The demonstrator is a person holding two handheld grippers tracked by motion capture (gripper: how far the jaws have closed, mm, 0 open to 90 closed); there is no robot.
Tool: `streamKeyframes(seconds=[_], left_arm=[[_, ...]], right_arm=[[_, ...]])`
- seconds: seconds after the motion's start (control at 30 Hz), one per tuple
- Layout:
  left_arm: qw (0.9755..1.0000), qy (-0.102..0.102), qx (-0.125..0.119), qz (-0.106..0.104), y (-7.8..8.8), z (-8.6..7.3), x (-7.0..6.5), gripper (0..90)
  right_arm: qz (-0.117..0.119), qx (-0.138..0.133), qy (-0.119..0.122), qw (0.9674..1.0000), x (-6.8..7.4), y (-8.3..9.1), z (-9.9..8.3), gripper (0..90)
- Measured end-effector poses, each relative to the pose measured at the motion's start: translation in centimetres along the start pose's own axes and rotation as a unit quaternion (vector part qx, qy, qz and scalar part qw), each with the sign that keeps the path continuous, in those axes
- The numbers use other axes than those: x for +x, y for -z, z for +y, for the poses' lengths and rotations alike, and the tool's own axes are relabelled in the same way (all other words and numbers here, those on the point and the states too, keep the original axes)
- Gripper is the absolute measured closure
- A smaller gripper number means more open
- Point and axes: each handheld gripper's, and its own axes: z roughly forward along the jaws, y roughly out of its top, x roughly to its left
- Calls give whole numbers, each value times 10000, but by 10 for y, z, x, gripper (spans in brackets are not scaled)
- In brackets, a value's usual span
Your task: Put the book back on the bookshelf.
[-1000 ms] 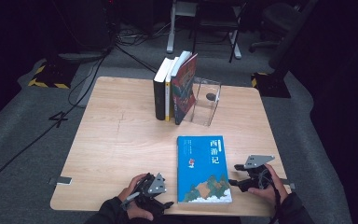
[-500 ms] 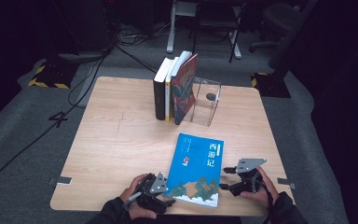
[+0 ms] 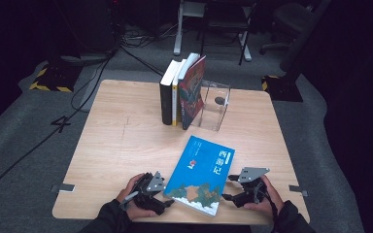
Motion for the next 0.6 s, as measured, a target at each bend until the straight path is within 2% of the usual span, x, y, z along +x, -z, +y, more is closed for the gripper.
streamKeyframes(seconds=[0.17,0.27,0.37,0.43,0.6], left_arm=[[9997,197,2,125,4,-3,11,188],[9996,186,-9,189,9,-5,15,231],[9994,192,-129,250,17,-4,18,242],[9994,209,-222,151,23,-4,20,242],[9992,52,-395,76,32,5,7,233]], right_arm=[[-107,-93,-60,9999,4,-6,5,217],[-159,-192,-116,9996,6,-7,9,215],[-192,-163,-154,9996,8,-8,10,210],[-297,-210,-161,9992,9,-8,11,212],[-447,-497,-254,9974,10,-3,19,229]])
